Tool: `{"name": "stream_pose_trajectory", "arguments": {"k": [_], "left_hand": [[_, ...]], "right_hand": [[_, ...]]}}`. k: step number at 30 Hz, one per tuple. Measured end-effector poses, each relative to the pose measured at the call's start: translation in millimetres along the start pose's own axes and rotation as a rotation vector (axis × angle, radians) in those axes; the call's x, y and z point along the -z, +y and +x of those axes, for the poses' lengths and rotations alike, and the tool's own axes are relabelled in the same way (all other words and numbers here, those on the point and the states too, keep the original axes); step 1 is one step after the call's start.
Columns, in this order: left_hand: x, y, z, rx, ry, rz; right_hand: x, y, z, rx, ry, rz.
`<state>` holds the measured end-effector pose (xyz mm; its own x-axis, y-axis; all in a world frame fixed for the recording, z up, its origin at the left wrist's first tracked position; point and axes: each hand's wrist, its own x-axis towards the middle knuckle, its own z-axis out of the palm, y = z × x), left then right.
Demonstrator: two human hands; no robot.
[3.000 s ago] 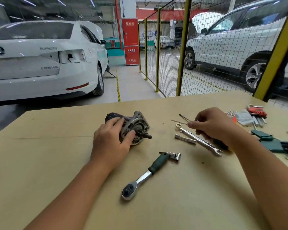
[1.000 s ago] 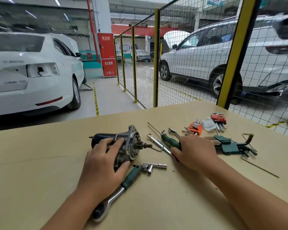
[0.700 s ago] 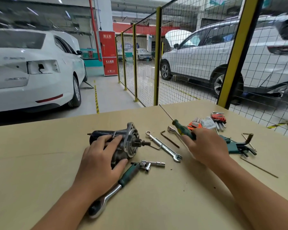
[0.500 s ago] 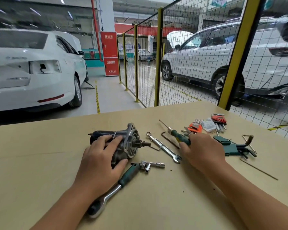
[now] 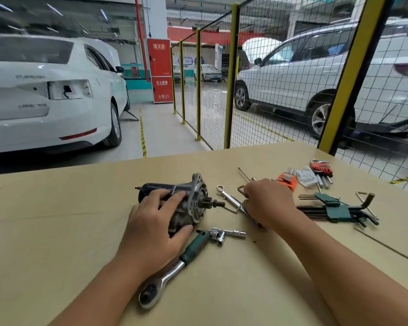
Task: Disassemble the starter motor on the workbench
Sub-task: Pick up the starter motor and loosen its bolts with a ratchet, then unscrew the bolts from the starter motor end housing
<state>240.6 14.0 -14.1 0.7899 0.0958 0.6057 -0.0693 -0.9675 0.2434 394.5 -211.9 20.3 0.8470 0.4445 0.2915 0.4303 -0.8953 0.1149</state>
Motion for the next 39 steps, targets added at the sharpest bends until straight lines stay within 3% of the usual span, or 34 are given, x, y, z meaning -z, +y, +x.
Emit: {"name": "stream_pose_trajectory", "arguments": {"k": [5,17,29,31,33,36,39], "left_hand": [[-1.2,-2.6,1.9,-0.018,-0.008,0.011],[4.0,-1.5,6.2,0.004,-0.016,-0.048],[26.9,-2.0,13.3,0.173,-0.115,-0.155],[31.4,-6.1,12.3,0.196,-0.110,-0.180],[35.6,-11.2,11.9,0.223,-0.111,-0.183],[41.6,-21.3,10.3,0.276,-0.081,-0.188],[46.6,-32.4,6.5,0.307,-0.050,-0.171]], "right_hand": [[-9.8,-3.0,13.3,-0.067,-0.072,0.042],[-5.4,-8.7,4.4,-0.013,-0.300,-0.033],[13.5,-5.5,8.0,-0.133,-0.427,0.269],[16.2,-4.5,8.4,-0.192,-0.369,0.477],[23.3,-9.4,8.1,-0.200,-0.252,0.847],[42.5,-32.7,8.0,-0.127,-0.059,1.424],[53.2,-65.4,4.4,-0.019,-0.004,1.765]]}}
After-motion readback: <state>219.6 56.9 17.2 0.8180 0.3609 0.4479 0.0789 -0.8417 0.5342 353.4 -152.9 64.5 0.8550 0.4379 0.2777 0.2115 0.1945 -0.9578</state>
